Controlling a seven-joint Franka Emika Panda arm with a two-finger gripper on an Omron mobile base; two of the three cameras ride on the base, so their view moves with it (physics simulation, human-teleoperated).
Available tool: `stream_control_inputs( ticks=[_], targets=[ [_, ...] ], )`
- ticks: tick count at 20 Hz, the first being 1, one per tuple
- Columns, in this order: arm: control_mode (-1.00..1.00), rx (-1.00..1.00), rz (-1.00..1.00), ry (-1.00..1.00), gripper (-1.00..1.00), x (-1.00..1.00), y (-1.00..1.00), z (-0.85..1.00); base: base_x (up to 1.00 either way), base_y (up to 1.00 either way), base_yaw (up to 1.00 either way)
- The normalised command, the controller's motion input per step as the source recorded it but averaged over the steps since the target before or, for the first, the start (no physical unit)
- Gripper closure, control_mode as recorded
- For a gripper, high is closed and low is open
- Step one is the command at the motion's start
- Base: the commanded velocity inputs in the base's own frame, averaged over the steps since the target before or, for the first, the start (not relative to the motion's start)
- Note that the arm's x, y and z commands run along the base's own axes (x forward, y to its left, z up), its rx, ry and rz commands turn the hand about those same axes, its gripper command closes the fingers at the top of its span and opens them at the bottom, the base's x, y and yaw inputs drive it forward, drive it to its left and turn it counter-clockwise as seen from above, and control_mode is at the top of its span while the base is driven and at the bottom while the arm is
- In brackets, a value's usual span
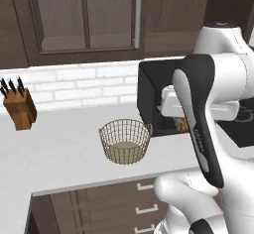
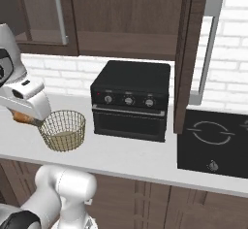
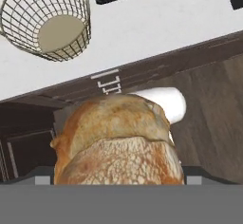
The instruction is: Open the cabinet, pick up the bread from the cabinet and place it in the basket. Then move the basket to the dining counter.
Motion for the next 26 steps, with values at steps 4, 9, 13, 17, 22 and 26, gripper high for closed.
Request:
stream_control_inputs(
  ticks=[4, 9, 13, 17, 22, 26],
  targets=[
    [-1.0, 0.0, 0.1, 0.15, 1.0, 0.91, 0.31, -0.3, 0.0, 0.0, 0.0],
    [-1.0, 0.0, 0.04, 0.2, 1.0, 0.74, 0.47, -0.46, 0.0, 0.0, 0.0],
    [-1.0, 0.0, 0.01, 0.04, 1.0, 0.51, 0.17, -0.81, 0.0, 0.0, 0.0],
    [-1.0, 0.0, 0.03, -0.05, 1.0, 0.36, 0.02, -0.74, 0.0, 0.0, 0.0],
    [-1.0, 0.0, 0.02, -0.07, 1.0, 0.33, 0.02, -0.35, 0.0, 0.0, 0.0],
    [-1.0, 0.0, 0.0, -0.02, 1.0, 0.5, 0.27, -0.09, 0.0, 0.0, 0.0]
  ],
)
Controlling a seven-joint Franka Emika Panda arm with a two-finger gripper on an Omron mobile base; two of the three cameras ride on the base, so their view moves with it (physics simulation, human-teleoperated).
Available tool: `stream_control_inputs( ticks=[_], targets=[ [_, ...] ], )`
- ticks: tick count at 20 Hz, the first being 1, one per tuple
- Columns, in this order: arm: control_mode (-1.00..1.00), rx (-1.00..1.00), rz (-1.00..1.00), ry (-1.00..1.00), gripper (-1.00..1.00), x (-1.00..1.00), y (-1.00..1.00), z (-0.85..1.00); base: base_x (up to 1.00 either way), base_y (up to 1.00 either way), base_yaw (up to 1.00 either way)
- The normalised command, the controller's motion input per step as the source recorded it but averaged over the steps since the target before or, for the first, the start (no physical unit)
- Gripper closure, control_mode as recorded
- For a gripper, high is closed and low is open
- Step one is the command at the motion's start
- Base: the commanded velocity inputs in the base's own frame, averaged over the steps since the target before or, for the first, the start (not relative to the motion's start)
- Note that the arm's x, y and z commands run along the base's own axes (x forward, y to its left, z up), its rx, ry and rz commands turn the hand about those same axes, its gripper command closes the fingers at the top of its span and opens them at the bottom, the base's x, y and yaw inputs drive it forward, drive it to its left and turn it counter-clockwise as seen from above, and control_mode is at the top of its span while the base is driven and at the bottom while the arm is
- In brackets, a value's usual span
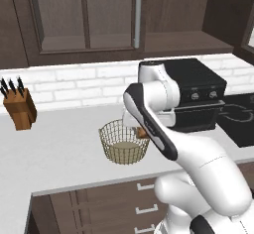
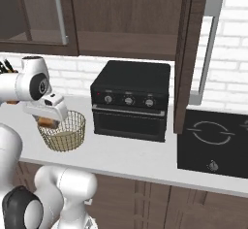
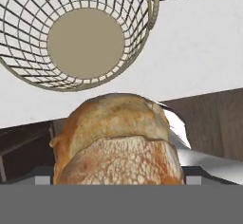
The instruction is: Open the cabinet, pick up the bread from the cabinet and place it in the basket. Then move the basket to the dining counter.
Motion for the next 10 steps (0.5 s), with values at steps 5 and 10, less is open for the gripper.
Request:
stream_control_inputs(
  ticks=[5, 10],
  targets=[
    [-1.0, 0.0, 0.0, 0.0, 1.0, 0.58, 0.34, -0.05, 0.0, 0.0, 0.0],
    [-1.0, 0.0, 0.0, 0.0, 1.0, 0.48, 0.17, -0.33, 0.0, 0.0, 0.0]
  ],
)
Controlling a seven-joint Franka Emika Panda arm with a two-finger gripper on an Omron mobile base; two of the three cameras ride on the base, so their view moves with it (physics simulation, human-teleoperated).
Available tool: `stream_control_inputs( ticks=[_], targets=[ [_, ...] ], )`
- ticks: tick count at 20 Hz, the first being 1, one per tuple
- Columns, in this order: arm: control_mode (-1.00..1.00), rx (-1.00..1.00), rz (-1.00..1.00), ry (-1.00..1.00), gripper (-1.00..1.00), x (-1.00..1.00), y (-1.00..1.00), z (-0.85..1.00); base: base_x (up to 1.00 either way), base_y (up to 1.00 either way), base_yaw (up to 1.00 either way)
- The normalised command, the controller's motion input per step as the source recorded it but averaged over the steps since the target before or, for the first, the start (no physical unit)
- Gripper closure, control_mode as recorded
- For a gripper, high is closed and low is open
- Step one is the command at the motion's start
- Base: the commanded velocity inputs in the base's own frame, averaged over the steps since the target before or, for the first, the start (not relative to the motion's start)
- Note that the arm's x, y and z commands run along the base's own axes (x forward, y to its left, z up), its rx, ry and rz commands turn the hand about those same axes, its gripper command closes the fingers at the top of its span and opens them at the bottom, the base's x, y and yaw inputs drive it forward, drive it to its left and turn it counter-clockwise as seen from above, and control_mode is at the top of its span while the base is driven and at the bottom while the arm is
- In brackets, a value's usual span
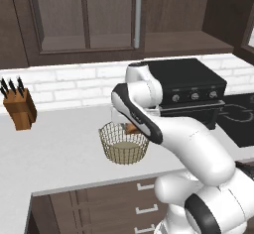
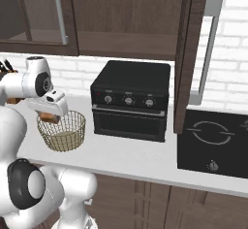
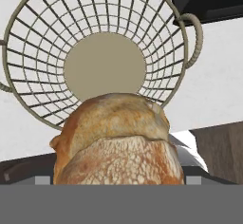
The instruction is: Open the cabinet, pick up the bread from the cabinet and place it in the basket. Then move the basket to the dining counter.
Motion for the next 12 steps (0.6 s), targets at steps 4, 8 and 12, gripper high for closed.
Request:
stream_control_inputs(
  ticks=[4, 8, 12],
  targets=[
    [-1.0, 0.0, 0.0, 0.0, 1.0, 0.34, 0.11, -0.55, 0.0, 0.0, 0.0],
    [-1.0, 0.0, 0.0, 0.0, 1.0, 0.25, 0.06, -0.51, 0.0, 0.0, 0.0],
    [-1.0, 0.0, 0.01, 0.0, 1.0, 0.28, 0.01, -0.13, 0.0, 0.0, 0.0]
  ],
)
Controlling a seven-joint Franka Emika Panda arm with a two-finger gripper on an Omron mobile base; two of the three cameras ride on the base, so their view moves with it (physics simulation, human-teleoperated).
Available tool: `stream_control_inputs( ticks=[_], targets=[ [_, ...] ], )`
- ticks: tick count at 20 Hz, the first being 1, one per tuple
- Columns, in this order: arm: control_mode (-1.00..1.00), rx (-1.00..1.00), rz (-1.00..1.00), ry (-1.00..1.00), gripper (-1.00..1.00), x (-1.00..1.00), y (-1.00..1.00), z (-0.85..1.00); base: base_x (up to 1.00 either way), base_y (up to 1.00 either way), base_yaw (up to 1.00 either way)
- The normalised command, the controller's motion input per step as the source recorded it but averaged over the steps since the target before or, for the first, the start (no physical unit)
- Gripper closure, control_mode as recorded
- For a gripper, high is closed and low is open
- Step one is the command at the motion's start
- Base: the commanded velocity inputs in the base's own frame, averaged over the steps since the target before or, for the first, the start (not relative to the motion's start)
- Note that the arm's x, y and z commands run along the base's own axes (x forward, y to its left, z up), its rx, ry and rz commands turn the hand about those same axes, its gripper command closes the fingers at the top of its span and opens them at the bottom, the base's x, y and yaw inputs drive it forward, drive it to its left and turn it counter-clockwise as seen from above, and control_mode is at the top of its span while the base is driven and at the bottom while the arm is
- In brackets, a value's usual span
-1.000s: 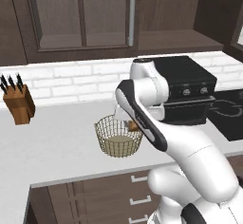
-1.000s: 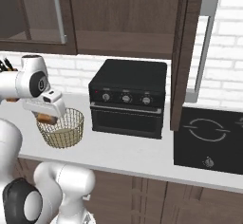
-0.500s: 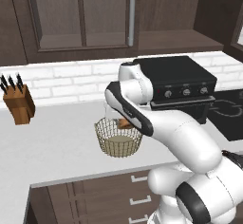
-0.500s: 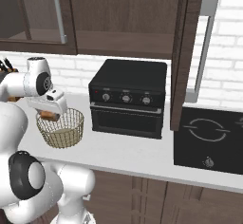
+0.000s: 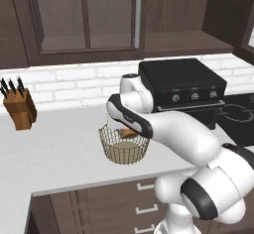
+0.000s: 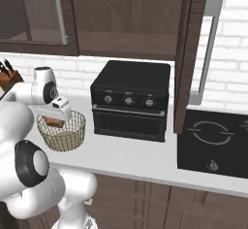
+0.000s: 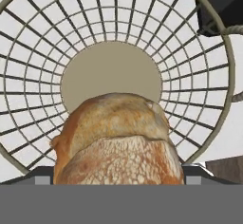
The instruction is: Open the cabinet, pick up the bread from the cabinet and place it in the basket. Then move the basket to the dining counter.
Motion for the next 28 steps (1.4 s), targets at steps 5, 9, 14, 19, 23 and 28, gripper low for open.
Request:
stream_control_inputs(
  ticks=[5, 9, 14, 19, 23, 28],
  targets=[
    [-1.0, 0.0, 0.0, 0.0, 1.0, 0.38, 0.0, -0.2, 0.0, 0.0, 0.0],
    [-1.0, 0.0, 0.0, 0.0, 1.0, 0.1, 0.01, -0.42, 0.0, 0.0, 0.0],
    [-1.0, 0.0, 0.0, 0.0, 1.0, 0.04, 0.08, -0.41, 0.0, 0.0, 0.0],
    [-1.0, 0.0, 0.0, 0.0, 1.0, 0.2, 0.0, -0.28, 0.0, 0.0, 0.0],
    [-1.0, 0.0, 0.0, 0.0, 1.0, 0.24, 0.01, -0.27, 0.0, 0.0, 0.0],
    [-1.0, 0.0, 0.0, 0.0, 1.0, 0.22, 0.01, -0.24, 0.0, 0.0, 0.0]
  ],
)
